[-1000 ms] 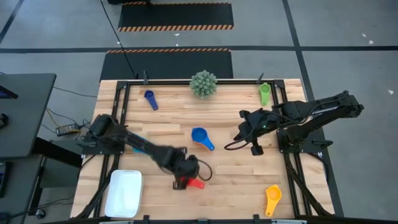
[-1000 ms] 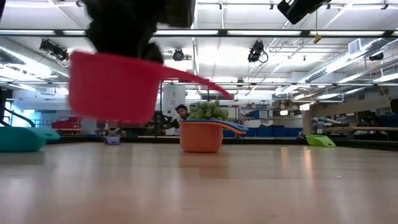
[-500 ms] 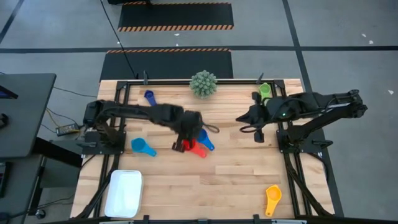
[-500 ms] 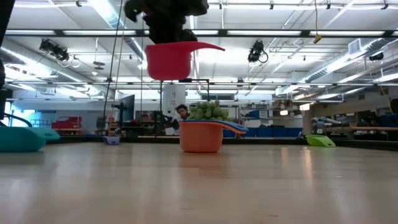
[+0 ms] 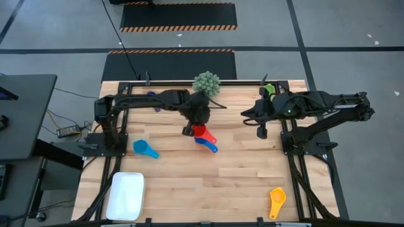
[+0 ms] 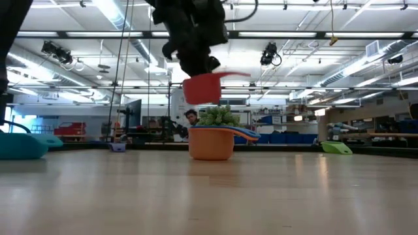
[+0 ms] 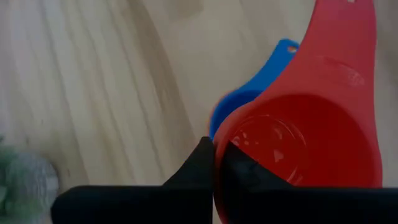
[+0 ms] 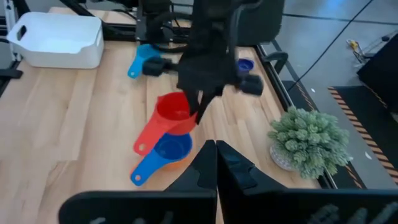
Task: Nest measuring cups in basket
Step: Stack the red measuring cup on top of the blue measuring cup
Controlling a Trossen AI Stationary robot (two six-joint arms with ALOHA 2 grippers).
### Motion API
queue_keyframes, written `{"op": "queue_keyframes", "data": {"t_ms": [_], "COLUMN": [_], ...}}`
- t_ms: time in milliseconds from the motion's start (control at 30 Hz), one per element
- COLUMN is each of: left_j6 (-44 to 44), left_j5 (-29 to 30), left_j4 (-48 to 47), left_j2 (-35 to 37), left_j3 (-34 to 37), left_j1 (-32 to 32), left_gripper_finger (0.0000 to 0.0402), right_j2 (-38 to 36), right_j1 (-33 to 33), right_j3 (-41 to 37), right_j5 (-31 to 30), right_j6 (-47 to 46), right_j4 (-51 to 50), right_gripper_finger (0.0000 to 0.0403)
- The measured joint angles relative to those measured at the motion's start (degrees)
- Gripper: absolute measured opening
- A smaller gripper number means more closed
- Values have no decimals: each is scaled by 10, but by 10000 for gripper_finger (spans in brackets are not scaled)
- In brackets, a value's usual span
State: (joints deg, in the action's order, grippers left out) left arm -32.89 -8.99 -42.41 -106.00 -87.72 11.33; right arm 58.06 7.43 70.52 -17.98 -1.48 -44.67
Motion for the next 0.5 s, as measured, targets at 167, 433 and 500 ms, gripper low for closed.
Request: {"op": "queue_keyframes", "data": {"t_ms": [167,433,500], "left_j6": [-41,-72,-73], "left_j5": [-6,-5,-19], "left_j4": [3,21,18], "left_j2": [-39,-60,-61], "left_j3": [0,0,0], "left_j1": [-4,-2,-3], "left_gripper_finger": [9,9,9], "right_j2": [0,0,0], "right_j1": [-9,-16,-16], "right_j3": [0,0,0], "right_j5": [0,0,0], "right_j6": [-3,-5,-5], "right_j4": [-4,-5,-5], "right_gripper_finger": [0,0,0]}}
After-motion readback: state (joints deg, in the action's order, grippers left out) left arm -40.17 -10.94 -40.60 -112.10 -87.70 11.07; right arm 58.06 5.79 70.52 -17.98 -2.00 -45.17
